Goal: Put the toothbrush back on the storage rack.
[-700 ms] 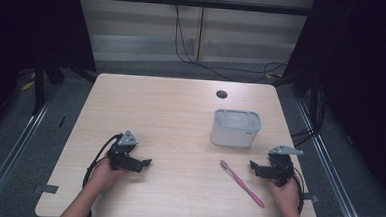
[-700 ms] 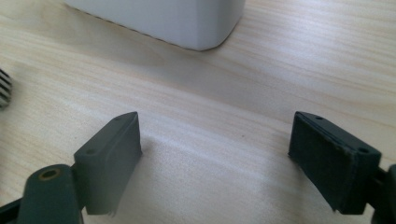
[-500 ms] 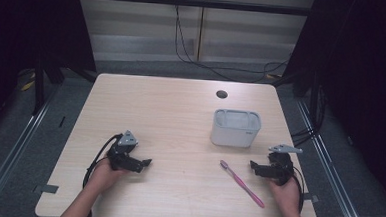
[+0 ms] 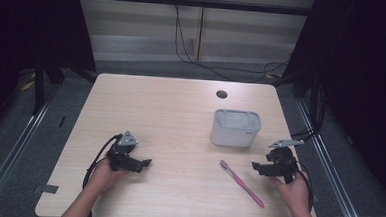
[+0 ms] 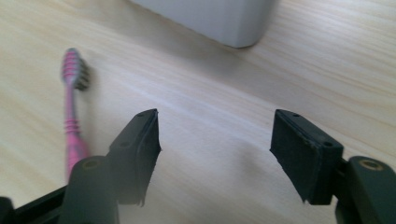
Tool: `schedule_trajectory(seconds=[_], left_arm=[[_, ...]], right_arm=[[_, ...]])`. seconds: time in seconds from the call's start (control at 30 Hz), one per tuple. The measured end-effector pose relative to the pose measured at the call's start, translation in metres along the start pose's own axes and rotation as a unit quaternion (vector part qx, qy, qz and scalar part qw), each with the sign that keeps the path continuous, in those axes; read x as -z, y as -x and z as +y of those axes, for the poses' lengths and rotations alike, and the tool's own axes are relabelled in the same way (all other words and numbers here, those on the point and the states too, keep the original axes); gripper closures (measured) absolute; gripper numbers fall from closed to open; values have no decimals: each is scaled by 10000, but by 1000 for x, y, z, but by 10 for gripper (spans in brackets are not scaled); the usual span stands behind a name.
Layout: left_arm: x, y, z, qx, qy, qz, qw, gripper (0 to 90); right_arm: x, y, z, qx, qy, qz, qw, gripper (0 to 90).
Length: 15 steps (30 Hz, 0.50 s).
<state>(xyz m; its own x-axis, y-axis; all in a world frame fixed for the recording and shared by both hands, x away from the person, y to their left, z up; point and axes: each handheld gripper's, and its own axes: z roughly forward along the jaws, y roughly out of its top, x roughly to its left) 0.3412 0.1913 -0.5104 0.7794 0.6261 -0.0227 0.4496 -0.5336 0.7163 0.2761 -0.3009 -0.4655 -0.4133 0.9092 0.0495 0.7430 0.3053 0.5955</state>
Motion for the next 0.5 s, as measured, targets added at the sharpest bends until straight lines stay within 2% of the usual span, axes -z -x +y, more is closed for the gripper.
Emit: schedule_trajectory(seconds=[0.03,0.1,0.13,0.2,0.4,0.43,0.5], left_arm=[[0,0,0,-1,0,0,10000,92],[0,0,0,-1,-1,-1,10000,92],[0,0,0,-1,-1,-1,10000,92],[0,0,0,1,0,-1,10000,92],[0,0,0,0,0,-1,10000,92],[0,0,0,-1,-2,-1,10000,92],[0,0,0,1,0,-1,10000,92]], right_arm=[[4,-5,5,31,-85,127,9999,350],[7,-12,10,83,-232,154,9996,364],[7,-12,10,83,-232,154,9996,364],[9,-21,17,200,-295,233,9991,378],[9,-33,24,280,-428,411,9978,408],[8,-38,27,409,-544,473,9966,410],[8,-43,29,464,-636,519,9955,417]])
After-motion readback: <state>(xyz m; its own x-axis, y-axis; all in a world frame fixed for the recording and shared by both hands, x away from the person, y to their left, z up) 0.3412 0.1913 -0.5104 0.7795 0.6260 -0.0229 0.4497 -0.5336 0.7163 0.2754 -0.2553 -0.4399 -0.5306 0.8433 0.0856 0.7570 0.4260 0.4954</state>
